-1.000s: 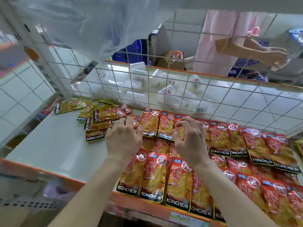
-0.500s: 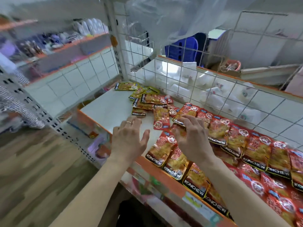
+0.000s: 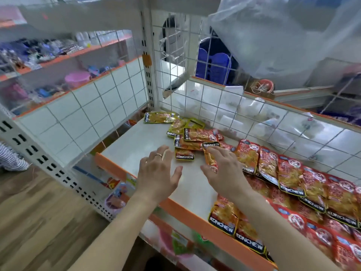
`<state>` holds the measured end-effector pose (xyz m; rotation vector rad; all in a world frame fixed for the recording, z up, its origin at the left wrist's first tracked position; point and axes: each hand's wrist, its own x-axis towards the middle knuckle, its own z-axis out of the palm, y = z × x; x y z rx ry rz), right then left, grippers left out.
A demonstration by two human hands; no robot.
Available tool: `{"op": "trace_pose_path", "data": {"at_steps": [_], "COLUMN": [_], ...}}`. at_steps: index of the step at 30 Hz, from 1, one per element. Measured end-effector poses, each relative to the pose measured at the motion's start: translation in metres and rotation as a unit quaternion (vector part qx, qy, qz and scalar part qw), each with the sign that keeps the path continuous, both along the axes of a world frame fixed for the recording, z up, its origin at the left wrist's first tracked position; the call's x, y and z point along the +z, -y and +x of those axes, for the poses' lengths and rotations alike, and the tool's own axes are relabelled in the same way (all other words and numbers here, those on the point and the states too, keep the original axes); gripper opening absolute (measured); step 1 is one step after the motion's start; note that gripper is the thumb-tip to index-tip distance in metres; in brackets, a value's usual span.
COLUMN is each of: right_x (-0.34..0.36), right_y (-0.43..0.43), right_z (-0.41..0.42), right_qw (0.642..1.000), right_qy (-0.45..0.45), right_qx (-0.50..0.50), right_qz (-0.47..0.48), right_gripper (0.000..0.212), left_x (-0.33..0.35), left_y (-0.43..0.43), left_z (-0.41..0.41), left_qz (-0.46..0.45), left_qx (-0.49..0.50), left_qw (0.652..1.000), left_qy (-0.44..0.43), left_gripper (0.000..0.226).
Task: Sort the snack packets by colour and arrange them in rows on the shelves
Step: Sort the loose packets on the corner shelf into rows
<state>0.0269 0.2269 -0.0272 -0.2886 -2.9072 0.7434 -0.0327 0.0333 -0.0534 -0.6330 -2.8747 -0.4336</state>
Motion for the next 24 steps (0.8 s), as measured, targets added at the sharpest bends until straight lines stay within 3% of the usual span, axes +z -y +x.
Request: {"op": "trace_pose_path", "data": {"at_steps": [4,9,17,21,24], "right_x": [-0.012,-0.02,-0.022,-0.028,-0.031], "right_y": [0.02,0.046,0.092,0.098,0.093], "right_z": [-0.037,-0.07,-0.081,-0.082,-0.08], "right_qw": [0.995,0.984,0.988,0.996,0.997], "right_qy": [0.096,0.147,0.106,0.053,0.029], "right_qx": [-0.028,-0.07,-0.104,-0.071,-0.066], "right_qz": [0.026,0.066,0.033,0.0,-0.037], "right_gripper": [0.068,0.07,0.064,0.055,0.064], "left_x": [-0.009,-0.021,-0.025,-0.027,-0.028], "left_y": [0.018,0.04,0.043,0.036,0.03], "left_z": [-0.042,-0.095,-0.162,-0.198,-0.214], "left_qz": [0.008,0.021,0.038,0.013,-0.006], "left_qx": [-0.038,-0.063,-0.086,-0.099,-0.117], "left_qw": [0.999,0.998,0.994,0.993,0.991], "left_qy": [0.01,0.02,0.051,0.057,0.067], "left_gripper": [0.052,0.059,0.053,0.07,0.06]}}
